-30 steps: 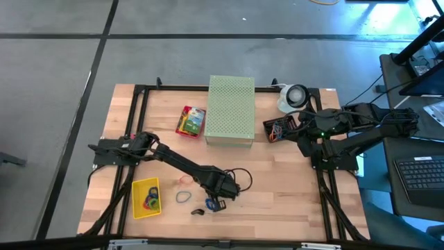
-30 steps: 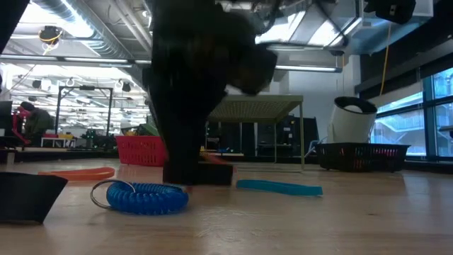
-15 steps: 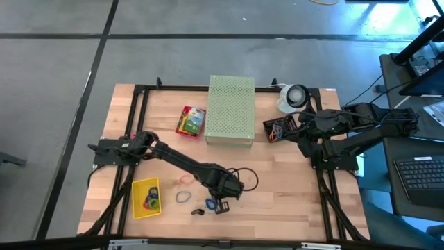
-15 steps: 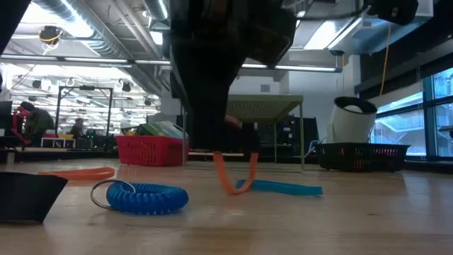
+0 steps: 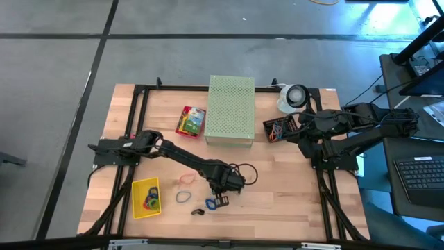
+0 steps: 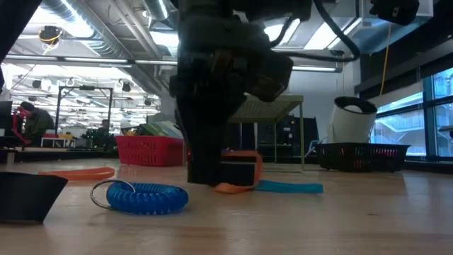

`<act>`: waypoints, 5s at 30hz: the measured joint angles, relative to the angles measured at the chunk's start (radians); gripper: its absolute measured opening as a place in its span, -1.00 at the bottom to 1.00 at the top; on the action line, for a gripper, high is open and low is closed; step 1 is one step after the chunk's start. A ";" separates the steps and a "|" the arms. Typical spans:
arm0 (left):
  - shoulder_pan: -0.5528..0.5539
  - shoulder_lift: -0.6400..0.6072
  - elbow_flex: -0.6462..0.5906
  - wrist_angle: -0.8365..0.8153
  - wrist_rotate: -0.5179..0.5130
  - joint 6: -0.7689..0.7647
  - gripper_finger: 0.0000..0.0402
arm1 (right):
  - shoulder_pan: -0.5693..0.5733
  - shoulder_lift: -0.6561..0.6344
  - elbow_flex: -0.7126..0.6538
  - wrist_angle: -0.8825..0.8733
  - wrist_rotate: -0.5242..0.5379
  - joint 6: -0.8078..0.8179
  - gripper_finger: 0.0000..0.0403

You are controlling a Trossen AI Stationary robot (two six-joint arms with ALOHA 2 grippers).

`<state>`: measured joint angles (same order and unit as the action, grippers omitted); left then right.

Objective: Pick & Place Office Desk Supplies
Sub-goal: Put the black rubber band into the black bin

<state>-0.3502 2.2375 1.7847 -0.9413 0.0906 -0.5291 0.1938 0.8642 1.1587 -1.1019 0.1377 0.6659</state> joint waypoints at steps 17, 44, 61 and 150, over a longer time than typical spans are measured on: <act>0.038 0.003 0.000 -0.005 0.219 0.000 -0.46 | 0.000 0.000 0.000 -0.003 0.000 0.000 -0.55; -0.015 -0.022 0.000 -0.003 0.219 -0.046 -0.45 | 0.000 0.000 0.000 -0.002 0.000 0.003 -0.55; -0.016 -0.022 0.000 -0.006 0.136 -0.024 -0.46 | 0.000 0.000 0.000 -0.002 -0.026 0.006 -0.55; 0.012 -0.104 0.001 -0.281 0.131 -0.023 -0.99 | 0.000 0.000 0.000 0.009 -0.075 0.003 -0.55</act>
<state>-0.3382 2.1331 1.7855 -1.2222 0.2214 -0.5526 0.1943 0.8642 1.1587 -1.0924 0.0624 0.6689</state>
